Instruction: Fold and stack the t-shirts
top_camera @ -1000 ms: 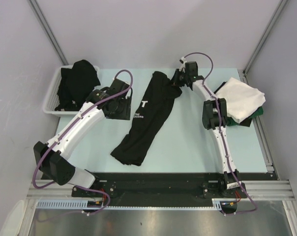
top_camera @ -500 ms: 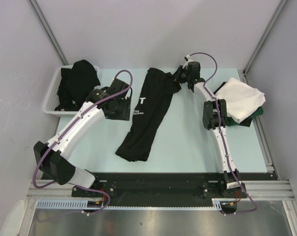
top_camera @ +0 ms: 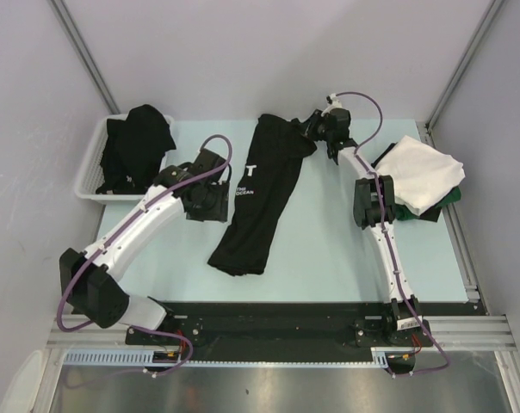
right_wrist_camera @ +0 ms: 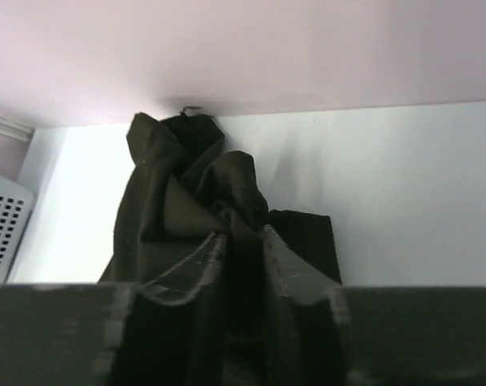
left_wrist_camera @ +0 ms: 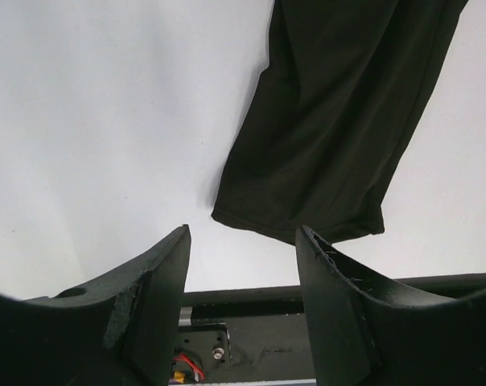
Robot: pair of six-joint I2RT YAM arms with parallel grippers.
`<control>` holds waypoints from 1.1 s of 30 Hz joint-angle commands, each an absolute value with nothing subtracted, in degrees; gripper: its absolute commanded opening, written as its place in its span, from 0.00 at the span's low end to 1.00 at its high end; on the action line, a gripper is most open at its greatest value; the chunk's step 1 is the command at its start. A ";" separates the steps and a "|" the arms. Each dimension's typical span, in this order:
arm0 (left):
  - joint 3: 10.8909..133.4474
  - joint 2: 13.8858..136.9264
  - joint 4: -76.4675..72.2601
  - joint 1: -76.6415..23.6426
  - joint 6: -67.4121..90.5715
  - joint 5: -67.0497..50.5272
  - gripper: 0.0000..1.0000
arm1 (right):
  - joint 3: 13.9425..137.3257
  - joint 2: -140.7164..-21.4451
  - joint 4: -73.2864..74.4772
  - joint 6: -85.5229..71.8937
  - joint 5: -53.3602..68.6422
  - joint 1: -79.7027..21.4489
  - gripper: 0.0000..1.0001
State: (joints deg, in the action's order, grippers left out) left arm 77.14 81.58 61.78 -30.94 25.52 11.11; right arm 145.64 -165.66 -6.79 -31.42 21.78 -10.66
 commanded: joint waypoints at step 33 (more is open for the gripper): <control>56.43 92.11 39.64 -24.35 34.98 4.66 0.00 | 90.27 -107.85 1.74 -18.55 24.17 -6.33 1.00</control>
